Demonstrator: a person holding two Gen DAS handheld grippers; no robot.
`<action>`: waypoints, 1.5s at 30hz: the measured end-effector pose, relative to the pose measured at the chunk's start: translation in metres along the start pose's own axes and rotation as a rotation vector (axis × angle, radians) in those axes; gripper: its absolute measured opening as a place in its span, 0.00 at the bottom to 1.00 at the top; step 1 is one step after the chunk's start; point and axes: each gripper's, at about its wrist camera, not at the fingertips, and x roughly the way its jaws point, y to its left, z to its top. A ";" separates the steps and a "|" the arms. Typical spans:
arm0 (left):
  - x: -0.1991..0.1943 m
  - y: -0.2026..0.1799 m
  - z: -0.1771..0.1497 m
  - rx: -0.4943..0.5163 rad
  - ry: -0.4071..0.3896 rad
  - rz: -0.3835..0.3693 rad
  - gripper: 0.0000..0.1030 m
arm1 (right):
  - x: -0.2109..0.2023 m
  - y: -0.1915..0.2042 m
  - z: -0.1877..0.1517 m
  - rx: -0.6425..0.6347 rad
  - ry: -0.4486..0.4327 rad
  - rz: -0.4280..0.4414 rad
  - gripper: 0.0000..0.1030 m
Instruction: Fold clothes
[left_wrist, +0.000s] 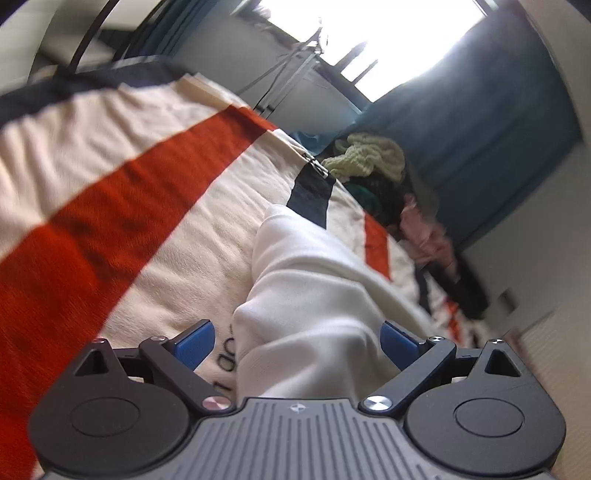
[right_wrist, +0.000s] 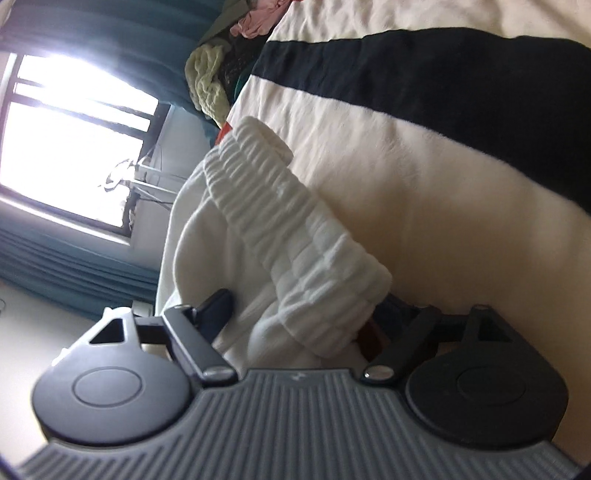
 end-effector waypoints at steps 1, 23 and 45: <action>0.002 0.005 0.003 -0.034 0.004 -0.013 0.94 | 0.003 0.003 0.000 -0.006 0.024 0.044 0.82; 0.040 0.022 -0.007 -0.132 0.095 -0.067 0.67 | 0.005 0.027 -0.013 -0.145 0.030 -0.023 0.52; 0.076 -0.199 0.015 -0.049 0.110 -0.286 0.30 | -0.127 0.100 0.133 -0.208 -0.257 0.146 0.25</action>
